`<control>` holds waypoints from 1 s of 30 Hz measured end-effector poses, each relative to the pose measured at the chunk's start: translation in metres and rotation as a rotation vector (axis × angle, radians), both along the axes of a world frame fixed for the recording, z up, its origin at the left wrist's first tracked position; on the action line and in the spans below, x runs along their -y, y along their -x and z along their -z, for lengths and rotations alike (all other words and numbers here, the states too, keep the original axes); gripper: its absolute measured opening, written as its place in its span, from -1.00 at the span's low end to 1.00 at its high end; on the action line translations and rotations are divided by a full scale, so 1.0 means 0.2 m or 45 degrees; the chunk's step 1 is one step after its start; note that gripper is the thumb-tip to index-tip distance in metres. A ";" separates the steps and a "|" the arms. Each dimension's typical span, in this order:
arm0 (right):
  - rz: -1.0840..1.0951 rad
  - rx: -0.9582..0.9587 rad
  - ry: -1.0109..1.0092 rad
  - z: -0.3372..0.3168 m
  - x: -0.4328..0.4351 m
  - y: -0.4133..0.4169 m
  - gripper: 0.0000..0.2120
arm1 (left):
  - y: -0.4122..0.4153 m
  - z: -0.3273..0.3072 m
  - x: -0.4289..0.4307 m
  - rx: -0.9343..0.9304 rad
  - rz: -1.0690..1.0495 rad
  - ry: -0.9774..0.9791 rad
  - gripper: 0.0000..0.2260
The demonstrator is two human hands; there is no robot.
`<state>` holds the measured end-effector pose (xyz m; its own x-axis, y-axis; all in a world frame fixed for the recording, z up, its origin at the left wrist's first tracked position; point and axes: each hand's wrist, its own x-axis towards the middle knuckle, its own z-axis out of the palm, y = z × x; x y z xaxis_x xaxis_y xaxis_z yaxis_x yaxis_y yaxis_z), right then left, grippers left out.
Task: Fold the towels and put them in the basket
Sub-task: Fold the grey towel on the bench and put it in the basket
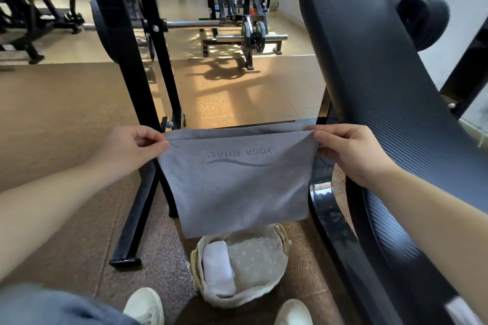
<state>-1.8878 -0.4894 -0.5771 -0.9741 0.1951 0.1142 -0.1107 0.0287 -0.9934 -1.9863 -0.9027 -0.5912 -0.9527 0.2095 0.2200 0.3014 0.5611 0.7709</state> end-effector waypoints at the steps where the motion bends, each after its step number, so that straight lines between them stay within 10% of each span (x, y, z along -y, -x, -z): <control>1: 0.000 -0.002 0.005 0.00 0.00 0.00 -0.86 | 0.00 0.00 0.00 -0.013 -0.006 0.019 -0.88; 30: 0.115 -0.007 -0.115 0.01 0.02 -0.01 -0.82 | -0.02 -0.03 0.00 0.011 -0.020 0.008 -0.95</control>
<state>-1.8858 -0.4942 -0.5798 -0.9522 0.2709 0.1408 -0.1092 0.1283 -0.9857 -1.9825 -0.9031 -0.5858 -0.9579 0.1958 0.2102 0.2856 0.5707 0.7699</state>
